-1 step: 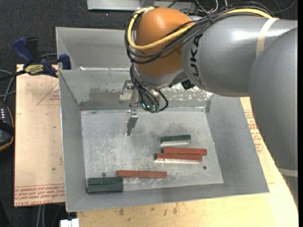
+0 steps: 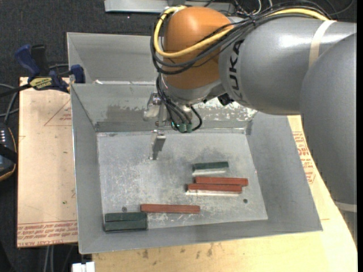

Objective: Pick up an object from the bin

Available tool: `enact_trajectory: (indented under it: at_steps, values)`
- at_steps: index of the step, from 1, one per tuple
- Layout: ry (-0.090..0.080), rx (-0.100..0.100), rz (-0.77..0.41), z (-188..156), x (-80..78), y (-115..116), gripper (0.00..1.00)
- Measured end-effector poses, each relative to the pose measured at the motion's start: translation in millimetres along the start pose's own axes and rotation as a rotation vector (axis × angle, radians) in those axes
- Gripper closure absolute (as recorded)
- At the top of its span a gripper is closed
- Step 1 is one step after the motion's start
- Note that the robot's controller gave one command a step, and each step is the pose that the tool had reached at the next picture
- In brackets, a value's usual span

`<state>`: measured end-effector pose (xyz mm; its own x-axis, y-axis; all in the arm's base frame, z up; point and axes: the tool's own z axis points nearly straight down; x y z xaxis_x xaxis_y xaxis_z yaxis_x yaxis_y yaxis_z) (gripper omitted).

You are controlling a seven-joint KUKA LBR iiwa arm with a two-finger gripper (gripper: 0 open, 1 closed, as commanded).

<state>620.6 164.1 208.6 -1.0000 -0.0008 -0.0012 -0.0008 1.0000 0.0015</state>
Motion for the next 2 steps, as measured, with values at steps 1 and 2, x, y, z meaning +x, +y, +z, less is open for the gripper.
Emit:
enact_trajectory:
  at_steps: [1,2]
  values:
    - [-0.006,-0.001,-0.028,47,37.1,-6,0.0]
    - [0.005,0.001,-0.038,78,90.3,-13,0.0]
